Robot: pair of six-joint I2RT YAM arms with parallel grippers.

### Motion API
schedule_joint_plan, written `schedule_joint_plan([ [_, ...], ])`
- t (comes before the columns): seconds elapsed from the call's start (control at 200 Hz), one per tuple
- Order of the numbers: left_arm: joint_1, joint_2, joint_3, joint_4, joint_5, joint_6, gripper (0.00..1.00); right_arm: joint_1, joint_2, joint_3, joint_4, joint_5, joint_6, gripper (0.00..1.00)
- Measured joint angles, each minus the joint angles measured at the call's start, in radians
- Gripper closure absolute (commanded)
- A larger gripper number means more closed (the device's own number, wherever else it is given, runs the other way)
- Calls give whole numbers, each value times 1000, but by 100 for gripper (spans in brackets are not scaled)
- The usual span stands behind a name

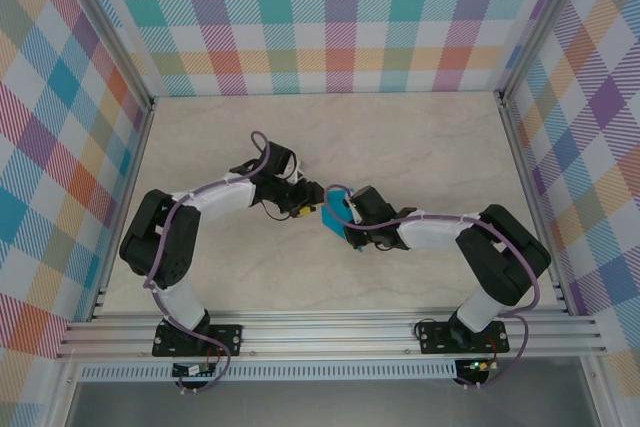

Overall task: Fold a paper plane with a square sheet of paper (fold left side to right side)
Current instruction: Fourth fold the wing at the center of the table.

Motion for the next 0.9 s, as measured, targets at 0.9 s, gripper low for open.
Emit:
schedule_joint_plan([
  [0.9,-92,264,132,89,8,-47,61,-27,-10,-47,82,-58,38,79],
])
